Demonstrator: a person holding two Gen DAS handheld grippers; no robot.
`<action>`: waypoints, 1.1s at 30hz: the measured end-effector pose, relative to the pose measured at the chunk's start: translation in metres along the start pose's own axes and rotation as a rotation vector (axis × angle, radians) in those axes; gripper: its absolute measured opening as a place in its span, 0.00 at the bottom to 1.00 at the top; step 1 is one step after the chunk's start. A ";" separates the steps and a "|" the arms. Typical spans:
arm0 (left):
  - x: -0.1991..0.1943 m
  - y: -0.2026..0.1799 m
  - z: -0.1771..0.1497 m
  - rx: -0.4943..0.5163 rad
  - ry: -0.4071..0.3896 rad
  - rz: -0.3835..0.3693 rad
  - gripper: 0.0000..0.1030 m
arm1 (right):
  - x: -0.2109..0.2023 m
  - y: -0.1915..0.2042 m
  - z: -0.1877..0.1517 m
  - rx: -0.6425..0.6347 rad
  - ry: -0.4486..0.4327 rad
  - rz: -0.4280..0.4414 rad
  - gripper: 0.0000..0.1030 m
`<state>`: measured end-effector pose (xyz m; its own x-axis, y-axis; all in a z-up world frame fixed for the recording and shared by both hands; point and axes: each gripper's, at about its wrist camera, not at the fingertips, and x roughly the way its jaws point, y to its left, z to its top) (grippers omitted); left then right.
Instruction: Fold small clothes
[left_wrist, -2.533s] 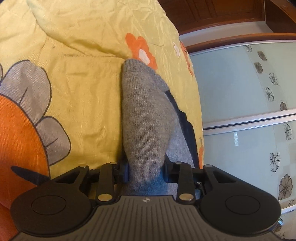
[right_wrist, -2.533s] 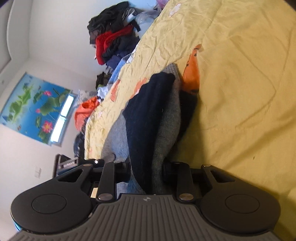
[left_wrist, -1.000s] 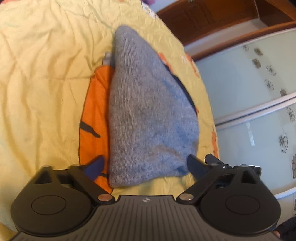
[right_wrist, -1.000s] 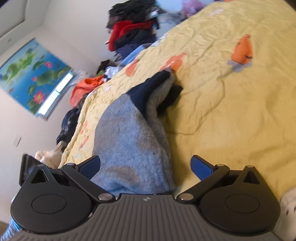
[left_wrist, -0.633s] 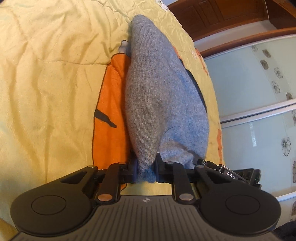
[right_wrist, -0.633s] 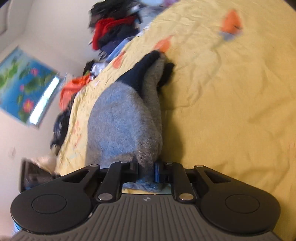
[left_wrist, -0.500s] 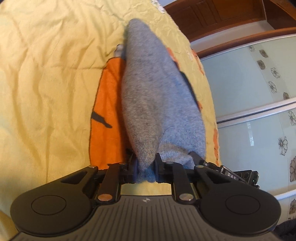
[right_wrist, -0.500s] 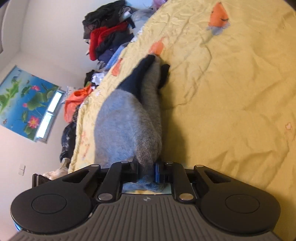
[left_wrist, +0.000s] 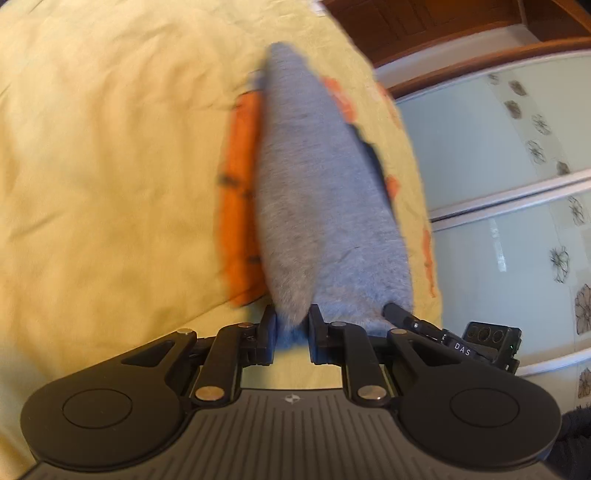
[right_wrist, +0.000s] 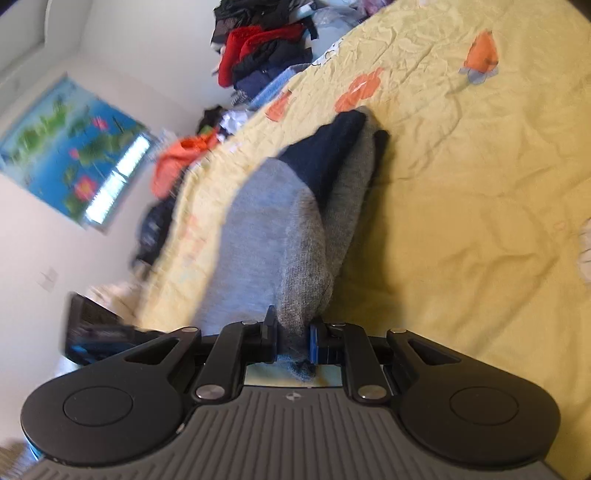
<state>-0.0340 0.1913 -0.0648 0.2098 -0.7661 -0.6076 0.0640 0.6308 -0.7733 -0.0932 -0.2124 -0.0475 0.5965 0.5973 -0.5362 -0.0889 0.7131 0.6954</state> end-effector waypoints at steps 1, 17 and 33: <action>0.000 0.008 -0.001 0.004 -0.009 0.020 0.15 | 0.006 -0.004 -0.003 0.005 0.029 -0.008 0.38; 0.018 -0.074 0.009 0.202 -0.147 -0.020 0.68 | 0.016 0.065 -0.015 -0.425 -0.046 -0.172 0.16; -0.006 -0.093 -0.032 0.451 -0.307 0.247 0.94 | 0.014 0.081 -0.016 -0.587 -0.014 -0.203 0.49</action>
<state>-0.0727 0.1335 0.0046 0.5391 -0.5617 -0.6276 0.3712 0.8274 -0.4215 -0.1046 -0.1400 -0.0062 0.6575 0.4261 -0.6214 -0.3940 0.8974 0.1985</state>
